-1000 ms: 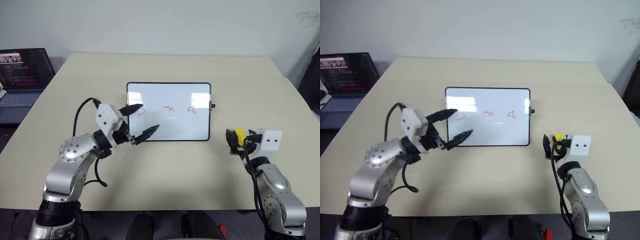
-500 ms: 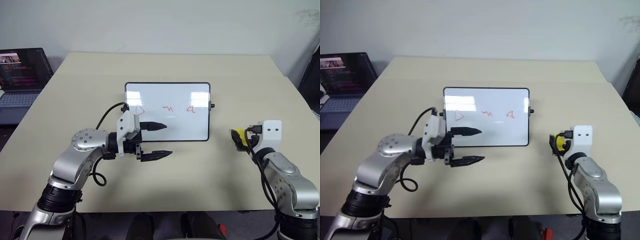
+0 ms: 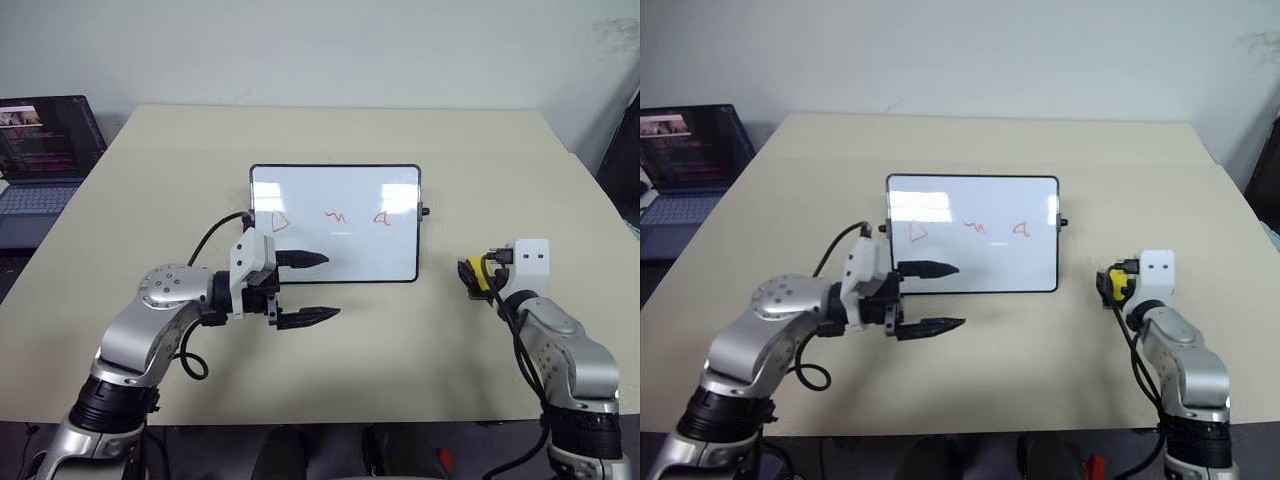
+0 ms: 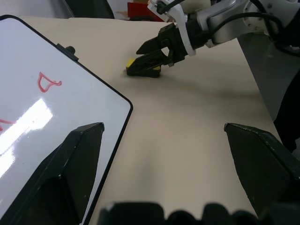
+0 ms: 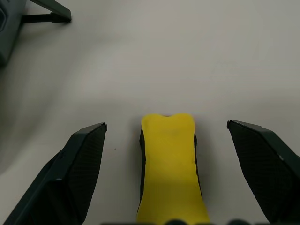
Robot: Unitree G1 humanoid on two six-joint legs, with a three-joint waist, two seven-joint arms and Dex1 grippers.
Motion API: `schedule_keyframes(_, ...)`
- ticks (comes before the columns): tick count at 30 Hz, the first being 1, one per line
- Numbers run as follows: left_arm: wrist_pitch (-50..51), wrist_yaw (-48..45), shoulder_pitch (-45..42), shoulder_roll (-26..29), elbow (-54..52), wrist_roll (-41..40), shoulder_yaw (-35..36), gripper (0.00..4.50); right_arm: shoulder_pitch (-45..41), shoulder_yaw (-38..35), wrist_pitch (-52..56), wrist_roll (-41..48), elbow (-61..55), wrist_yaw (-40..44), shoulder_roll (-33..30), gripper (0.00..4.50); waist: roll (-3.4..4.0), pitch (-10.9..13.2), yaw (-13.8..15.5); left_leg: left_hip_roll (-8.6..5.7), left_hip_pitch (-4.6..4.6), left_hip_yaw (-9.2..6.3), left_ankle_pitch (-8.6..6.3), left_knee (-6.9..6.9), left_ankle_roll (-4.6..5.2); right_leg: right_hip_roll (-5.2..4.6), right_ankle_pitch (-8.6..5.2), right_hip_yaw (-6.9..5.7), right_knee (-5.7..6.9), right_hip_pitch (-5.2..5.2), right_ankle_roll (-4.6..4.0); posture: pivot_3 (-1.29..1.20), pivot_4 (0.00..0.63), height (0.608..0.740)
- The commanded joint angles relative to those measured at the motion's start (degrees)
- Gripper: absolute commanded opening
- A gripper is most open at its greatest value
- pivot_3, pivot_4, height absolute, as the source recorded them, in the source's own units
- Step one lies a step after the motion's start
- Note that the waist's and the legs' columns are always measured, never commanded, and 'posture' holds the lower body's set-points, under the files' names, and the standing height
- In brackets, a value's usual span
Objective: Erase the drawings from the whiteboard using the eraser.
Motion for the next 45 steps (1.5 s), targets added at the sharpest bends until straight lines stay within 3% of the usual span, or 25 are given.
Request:
schedule_keyframes(1, -0.2, 0.4, 0.5, 0.7, -2.5, -0.9, 2.1, 4.5, -1.4, -1.2, -2.5, -0.7, 0.8, 1.0, -1.3, 4.48, 0.0, 0.0, 0.0, 0.0, 0.0, 0.0, 0.0, 0.0, 0.0, 0.0, 0.0, 0.0, 0.0, 0.0, 0.0, 0.0, 0.15, 0.74)
schedule_keyframes(3, -0.3, 0.4, 0.9, 0.8, -2.6, -0.8, 2.2, 4.5, -1.5, -1.2, -2.7, -0.9, 1.6, 1.3, -1.5, 4.48, 0.0, 0.0, 0.0, 0.0, 0.01, 0.0, 0.0, 0.0, 0.0, 0.0, 0.0, 0.0, 0.0, 0.0, 0.0, 0.0, 0.15, 0.74)
schedule_keyframes(6, -0.1, 0.8, 1.2, 0.8, -2.8, -0.8, 2.3, 4.5, -1.7, -1.5, -3.2, -1.2, 3.0, 1.5, -1.6, 3.95, 0.0, 0.0, 0.0, 0.01, 0.0, 0.0, 0.0, 0.0, 0.0, 0.0, 0.0, 0.0, 0.0, 0.0, 0.0, 0.0, 0.15, 0.74)
schedule_keyframes(14, -0.2, 1.9, 2.5, 0.8, -3.2, -0.8, 2.8, 4.5, -1.8, -1.2, -3.6, -1.3, 4.6, 2.3, -1.4, 1.13, 0.0, 0.0, 0.0, 0.02, 0.0, 0.0, 0.0, 0.0, 0.0, 0.0, 0.0, 0.0, 0.0, 0.0, 0.0, 0.0, 0.15, 0.74)
schedule_keyframes(20, 2.1, 4.3, 6.1, 1.2, -4.8, -1.8, 4.9, 4.5, -0.6, -0.9, -3.9, -0.9, 0.9, 2.8, -1.2, 1.07, 0.01, 0.0, 0.0, 0.04, 0.01, -0.01, 0.0, 0.0, 0.0, -0.01, 0.0, 0.01, 0.01, 0.0, 0.0, 0.0, 0.15, 0.74)
schedule_keyframes(29, 7.9, 15.4, 17.6, 1.1, -13.6, -2.8, 14.9, 4.5, 7.3, 7.2, 2.4, 8.0, -24.4, 13.8, -5.3, 1.07, 0.05, 0.0, -0.1, 0.13, -0.02, -0.08, -0.01, -0.03, 0.0, -0.04, -0.17, -0.03, 0.02, -0.04, 0.22, 0.0, 0.15, 0.74)
schedule_keyframes(35, 7.2, 18.2, 18.5, 3.3, -11.7, 0.8, 18.3, 4.5, -2.1, 19.8, 0.0, 5.1, -25.4, 19.1, -8.3, 1.07, 0.02, 0.1, -0.1, 0.08, 0.11, -0.1, -0.01, 0.02, 0.0, -0.07, -0.17, -0.05, 0.06, 0.04, 0.25, 0.0, 0.15, 0.74)
schedule_keyframes(45, 6.9, 17.3, 16.2, 6.5, -7.3, 2.5, 20.3, 4.5, -25.9, 35.9, -13.6, -8.9, -1.3, 22.8, 0.3, 1.07, -0.04, 0.1, -0.1, 0.08, -0.1, -0.08, -0.01, -0.01, 0.0, -0.08, -0.02, -0.06, -0.03, -0.15, -0.05, 0.0, 0.15, 0.74)
